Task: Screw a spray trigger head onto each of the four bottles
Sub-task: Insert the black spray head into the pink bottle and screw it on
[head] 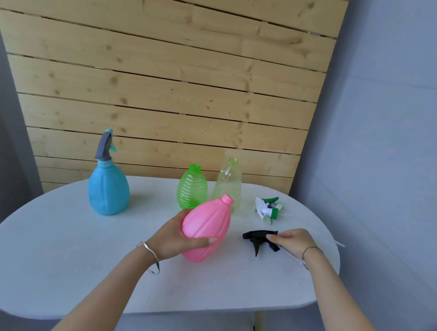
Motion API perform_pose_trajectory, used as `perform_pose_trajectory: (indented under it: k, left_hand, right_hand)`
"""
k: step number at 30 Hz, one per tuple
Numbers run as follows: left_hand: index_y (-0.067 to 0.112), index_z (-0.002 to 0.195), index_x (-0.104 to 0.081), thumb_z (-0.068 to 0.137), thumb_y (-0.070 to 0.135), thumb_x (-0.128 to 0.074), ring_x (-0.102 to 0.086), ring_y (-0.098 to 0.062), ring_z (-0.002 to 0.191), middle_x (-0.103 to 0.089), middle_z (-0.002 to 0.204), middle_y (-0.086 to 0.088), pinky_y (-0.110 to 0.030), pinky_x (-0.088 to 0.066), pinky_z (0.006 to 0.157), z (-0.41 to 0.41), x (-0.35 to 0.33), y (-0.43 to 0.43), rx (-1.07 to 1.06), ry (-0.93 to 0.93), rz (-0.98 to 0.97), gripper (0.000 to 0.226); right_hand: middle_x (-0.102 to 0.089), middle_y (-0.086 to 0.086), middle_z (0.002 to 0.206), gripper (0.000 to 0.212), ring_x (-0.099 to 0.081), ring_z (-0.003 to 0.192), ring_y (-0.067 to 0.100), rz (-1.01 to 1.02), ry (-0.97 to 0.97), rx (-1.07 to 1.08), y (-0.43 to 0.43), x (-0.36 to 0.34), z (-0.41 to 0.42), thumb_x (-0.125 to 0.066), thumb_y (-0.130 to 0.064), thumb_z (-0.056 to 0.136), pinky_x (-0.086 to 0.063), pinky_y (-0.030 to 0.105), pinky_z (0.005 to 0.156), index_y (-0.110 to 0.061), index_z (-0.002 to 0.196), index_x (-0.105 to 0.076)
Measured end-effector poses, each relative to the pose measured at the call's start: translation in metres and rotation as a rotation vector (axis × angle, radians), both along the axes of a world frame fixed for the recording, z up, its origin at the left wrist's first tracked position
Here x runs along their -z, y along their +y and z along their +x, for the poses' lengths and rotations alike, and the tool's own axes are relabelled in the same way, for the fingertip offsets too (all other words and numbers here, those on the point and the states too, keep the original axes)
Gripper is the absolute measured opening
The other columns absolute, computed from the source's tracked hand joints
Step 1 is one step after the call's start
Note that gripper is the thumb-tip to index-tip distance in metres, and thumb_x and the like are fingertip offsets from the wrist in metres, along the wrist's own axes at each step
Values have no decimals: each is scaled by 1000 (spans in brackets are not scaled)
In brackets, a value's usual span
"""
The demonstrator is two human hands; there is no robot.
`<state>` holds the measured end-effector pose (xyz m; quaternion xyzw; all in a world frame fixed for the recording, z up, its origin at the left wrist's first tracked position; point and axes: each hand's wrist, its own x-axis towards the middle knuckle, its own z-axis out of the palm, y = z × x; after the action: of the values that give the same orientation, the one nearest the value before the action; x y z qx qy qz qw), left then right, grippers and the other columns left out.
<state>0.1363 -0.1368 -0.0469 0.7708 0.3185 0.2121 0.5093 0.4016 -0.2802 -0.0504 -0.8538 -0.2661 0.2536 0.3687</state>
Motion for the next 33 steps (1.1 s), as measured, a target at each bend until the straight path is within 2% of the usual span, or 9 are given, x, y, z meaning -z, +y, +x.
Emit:
perform_pose_trajectory:
  k: [2, 5, 8, 13, 17, 20, 22, 27, 33]
  left_hand:
    - [33, 128, -43, 43, 62, -79, -58, -3, 98, -59, 111, 15, -15, -50, 67, 3, 1, -1, 5, -2, -3, 97]
    - [33, 129, -43, 43, 62, -79, -59, -4, 100, -59, 112, 14, -18, -51, 70, 6, 2, -2, 15, 5, -2, 98]
    - [33, 128, -43, 42, 63, -78, -58, -4, 99, -58, 112, 15, -17, -50, 69, 5, 2, -2, 15, 8, 2, 98]
    - [33, 128, -43, 42, 62, -79, -58, -6, 101, -59, 113, 13, -17, -50, 69, 3, 1, 0, -7, -21, 6, 97]
    - [36, 124, -43, 42, 63, -78, -58, -2, 98, -59, 111, 14, -15, -50, 66, 0, 0, 2, -29, -44, 13, 93]
    - [36, 124, -43, 42, 62, -79, -58, -2, 97, -59, 109, 15, -14, -50, 64, -1, -2, 2, -32, -50, 19, 92]
    - [37, 123, -43, 42, 62, -79, -58, -3, 97, -58, 109, 15, -14, -50, 63, -1, -3, 2, -28, -47, 24, 93]
    - [33, 126, -44, 41, 60, -80, -59, -5, 99, -59, 111, 12, -15, -50, 67, -3, -3, 1, -28, -50, 20, 95]
    - [33, 125, -44, 41, 59, -80, -58, -1, 97, -59, 109, 16, -12, -49, 66, -3, -3, 0, -18, -53, 12, 95]
  right_hand:
    - [-68, 30, 99, 55, -65, 87, 33, -42, -20, -25, 1, 0, 1, -79, -31, 70, -50, 36, 85, 11, 102, -65]
    - [-66, 17, 76, 38, -57, 70, 24, -69, -16, -48, 3, -2, -4, -79, -24, 69, -55, 41, 83, 7, 91, -72]
    - [-63, 13, 73, 30, -57, 67, 24, -10, 55, -29, 3, -7, -9, -79, -16, 70, -55, 37, 79, 6, 88, -73]
    - [-65, 17, 90, 35, -62, 68, 21, 361, 460, 50, 9, -30, -18, -73, -7, 79, -57, 27, 75, 10, 107, -64]
    - [-65, 14, 99, 25, -67, 85, 22, 600, 657, 28, 14, -47, -29, -63, -6, 87, -49, 34, 94, 6, 108, -61]
    - [-64, 16, 109, 17, -66, 96, 24, 747, 718, 2, 19, -55, -35, -57, -6, 91, -46, 36, 99, 2, 106, -60]
    - [-66, 11, 105, 12, -66, 99, 21, 851, 731, -28, 22, -60, -39, -52, -6, 93, -46, 33, 99, -3, 100, -62]
    - [-67, 3, 111, 16, -69, 100, 7, 1074, 734, -120, 24, -72, -46, -46, -10, 96, -55, 17, 81, -10, 102, -61]
    - [-63, 2, 120, 18, -66, 103, 5, 1204, 764, -107, 26, -77, -52, -42, -10, 98, -53, 18, 88, -9, 108, -57]
